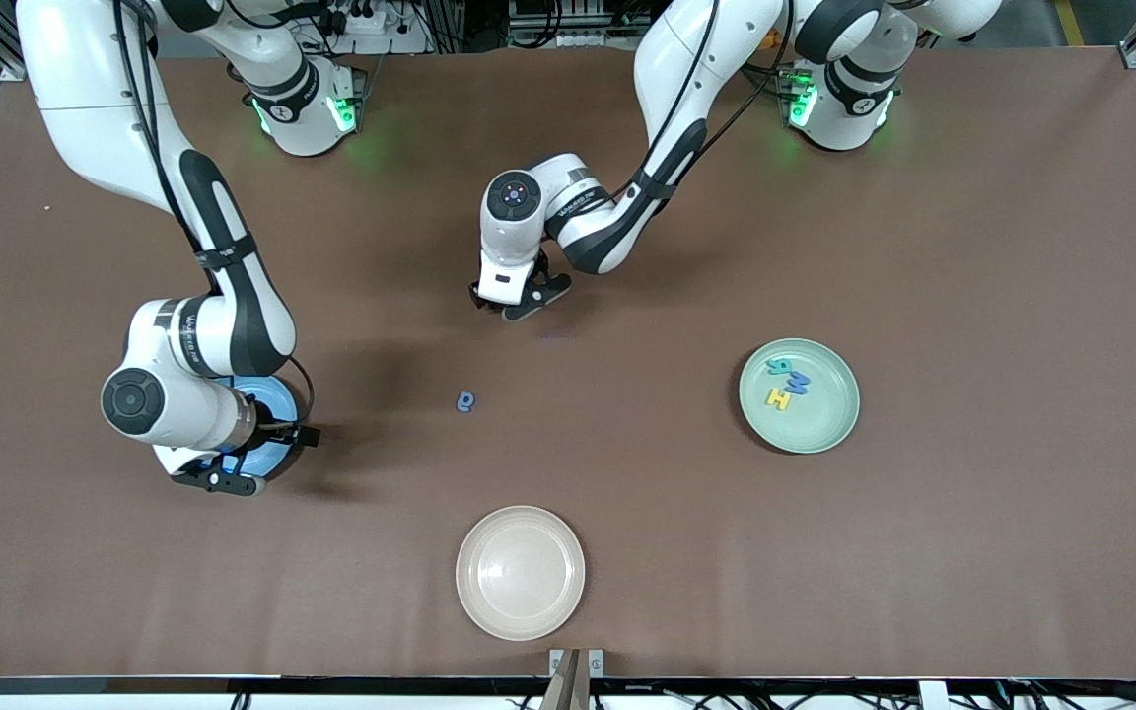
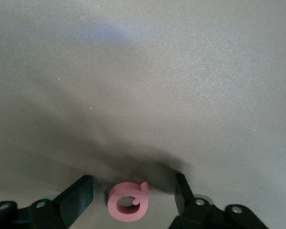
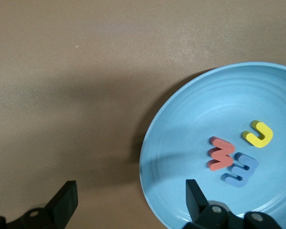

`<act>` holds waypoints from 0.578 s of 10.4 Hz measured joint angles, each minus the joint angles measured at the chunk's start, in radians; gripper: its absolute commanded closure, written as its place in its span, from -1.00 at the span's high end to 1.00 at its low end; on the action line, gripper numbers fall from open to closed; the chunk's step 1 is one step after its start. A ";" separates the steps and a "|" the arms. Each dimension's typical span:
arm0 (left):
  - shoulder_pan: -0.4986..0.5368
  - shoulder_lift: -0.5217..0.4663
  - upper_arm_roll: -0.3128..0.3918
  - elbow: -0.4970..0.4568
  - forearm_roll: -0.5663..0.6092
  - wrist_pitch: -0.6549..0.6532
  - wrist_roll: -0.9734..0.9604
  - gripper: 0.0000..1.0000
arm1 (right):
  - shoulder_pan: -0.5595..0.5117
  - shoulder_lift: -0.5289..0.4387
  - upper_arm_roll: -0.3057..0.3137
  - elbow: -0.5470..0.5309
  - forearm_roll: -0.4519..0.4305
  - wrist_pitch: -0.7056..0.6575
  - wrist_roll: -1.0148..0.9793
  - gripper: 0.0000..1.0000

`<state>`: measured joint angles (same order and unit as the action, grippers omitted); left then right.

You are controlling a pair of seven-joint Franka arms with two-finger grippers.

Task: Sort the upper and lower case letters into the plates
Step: 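Place the blue e on the blue plate while the left gripper grasps pink G, then place the pink G on the green plate with the left gripper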

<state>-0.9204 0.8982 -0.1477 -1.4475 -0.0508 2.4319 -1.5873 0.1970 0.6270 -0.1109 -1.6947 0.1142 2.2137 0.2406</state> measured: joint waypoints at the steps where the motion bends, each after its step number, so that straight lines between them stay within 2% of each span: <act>1: 0.000 0.000 0.000 0.000 0.000 0.000 -0.009 0.44 | 0.011 0.000 0.000 0.003 0.000 0.001 0.026 1.00; 4: -0.003 0.004 0.000 0.010 -0.002 -0.002 -0.047 0.41 | 0.048 0.000 0.001 0.016 0.001 0.002 0.106 1.00; 6: -0.006 0.009 -0.001 0.025 -0.021 -0.022 -0.056 0.28 | 0.056 0.006 0.001 0.028 0.001 0.002 0.155 1.00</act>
<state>-0.9264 0.9075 -0.1489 -1.4224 -0.0715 2.4095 -1.6429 0.2534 0.6331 -0.1097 -1.6668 0.1153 2.2156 0.3960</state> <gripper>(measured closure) 0.291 0.000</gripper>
